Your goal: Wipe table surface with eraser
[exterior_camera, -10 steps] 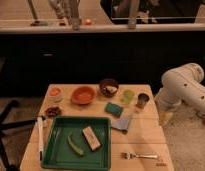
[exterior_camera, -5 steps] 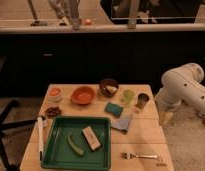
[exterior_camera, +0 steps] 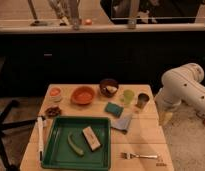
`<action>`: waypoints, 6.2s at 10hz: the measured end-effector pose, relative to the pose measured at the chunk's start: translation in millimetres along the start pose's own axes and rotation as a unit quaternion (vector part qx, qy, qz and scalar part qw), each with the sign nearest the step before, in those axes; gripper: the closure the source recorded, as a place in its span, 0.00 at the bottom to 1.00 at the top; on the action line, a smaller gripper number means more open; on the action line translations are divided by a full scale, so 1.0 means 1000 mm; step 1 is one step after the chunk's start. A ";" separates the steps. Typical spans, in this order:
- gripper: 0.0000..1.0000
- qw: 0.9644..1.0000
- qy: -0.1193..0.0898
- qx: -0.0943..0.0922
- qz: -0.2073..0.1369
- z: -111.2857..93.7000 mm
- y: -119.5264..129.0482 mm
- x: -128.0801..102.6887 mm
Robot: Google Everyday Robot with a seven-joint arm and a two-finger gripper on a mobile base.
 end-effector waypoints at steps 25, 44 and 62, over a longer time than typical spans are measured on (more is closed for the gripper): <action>0.20 0.999 0.005 -0.027 0.029 0.013 0.044 -0.037; 0.20 0.990 -0.082 -0.017 0.111 0.039 0.098 -0.212; 0.20 0.978 -0.081 -0.059 0.182 0.087 0.104 -0.348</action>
